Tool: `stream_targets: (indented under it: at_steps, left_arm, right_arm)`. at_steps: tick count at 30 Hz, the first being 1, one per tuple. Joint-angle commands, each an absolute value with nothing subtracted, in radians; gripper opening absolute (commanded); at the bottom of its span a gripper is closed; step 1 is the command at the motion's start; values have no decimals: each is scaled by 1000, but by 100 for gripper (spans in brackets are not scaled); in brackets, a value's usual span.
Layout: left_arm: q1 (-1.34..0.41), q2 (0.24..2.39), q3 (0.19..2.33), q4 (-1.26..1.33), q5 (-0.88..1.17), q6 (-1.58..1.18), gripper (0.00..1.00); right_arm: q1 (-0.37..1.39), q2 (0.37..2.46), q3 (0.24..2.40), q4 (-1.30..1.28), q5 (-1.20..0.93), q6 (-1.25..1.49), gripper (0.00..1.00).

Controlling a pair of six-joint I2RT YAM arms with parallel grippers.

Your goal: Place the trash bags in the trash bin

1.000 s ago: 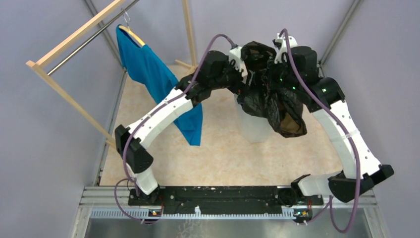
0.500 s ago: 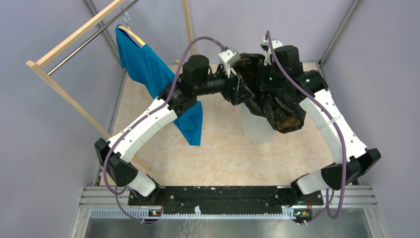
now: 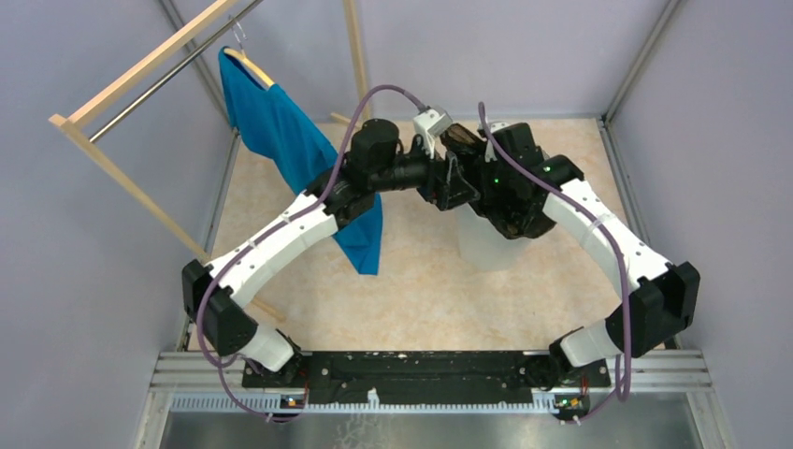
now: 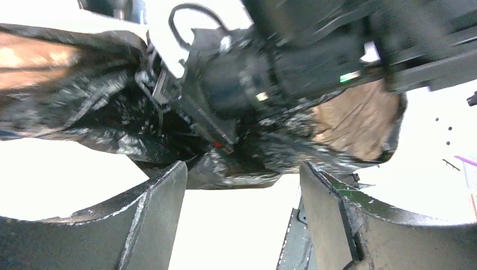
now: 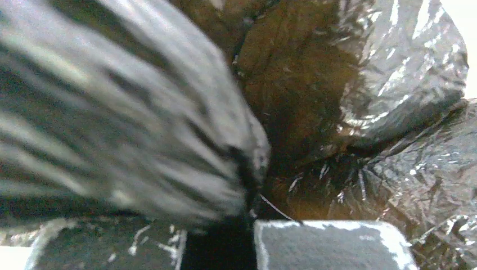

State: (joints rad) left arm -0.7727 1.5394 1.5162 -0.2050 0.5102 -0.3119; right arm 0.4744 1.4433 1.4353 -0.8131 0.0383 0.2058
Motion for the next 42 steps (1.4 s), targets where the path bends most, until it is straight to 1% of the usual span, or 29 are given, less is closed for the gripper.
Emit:
stream_targets:
  at_steps: [1, 9, 16, 19, 23, 28, 33, 35, 38, 42]
  left_arm:
    - [-769, 1418, 1511, -211, 449, -276, 81]
    - [-764, 1332, 1468, -245, 375, -256, 90]
    - [-762, 1309, 1436, -253, 371, -262, 92]
    - [-762, 1298, 1424, -252, 368, -266, 92]
    - [-762, 1292, 1415, -259, 371, -274, 92]
    - [-762, 1291, 1395, -248, 369, -290, 94]
    - [-761, 1351, 1423, -261, 323, -341, 95]
    - [-761, 1396, 1461, -289, 275, -364, 93]
    - [-759, 1472, 1537, -341, 223, -378, 87]
    - [-759, 1541, 1587, -340, 220, -377, 80]
  right_arm:
    - [468, 1452, 1364, -672, 49, 249, 0]
    - [468, 1441, 1200, -484, 85, 258, 0]
    - [468, 1425, 1063, -324, 87, 260, 0]
    - [468, 1437, 1041, -297, 93, 260, 0]
    - [468, 1433, 1118, -376, 79, 270, 0]
    - [468, 1345, 1245, -529, 93, 298, 0]
    - [468, 1313, 1357, -655, 98, 317, 0]
    - [467, 1306, 1398, -685, 99, 325, 0]
    - [468, 1294, 1438, -703, 118, 332, 0]
    - [468, 1281, 1477, -720, 144, 340, 0]
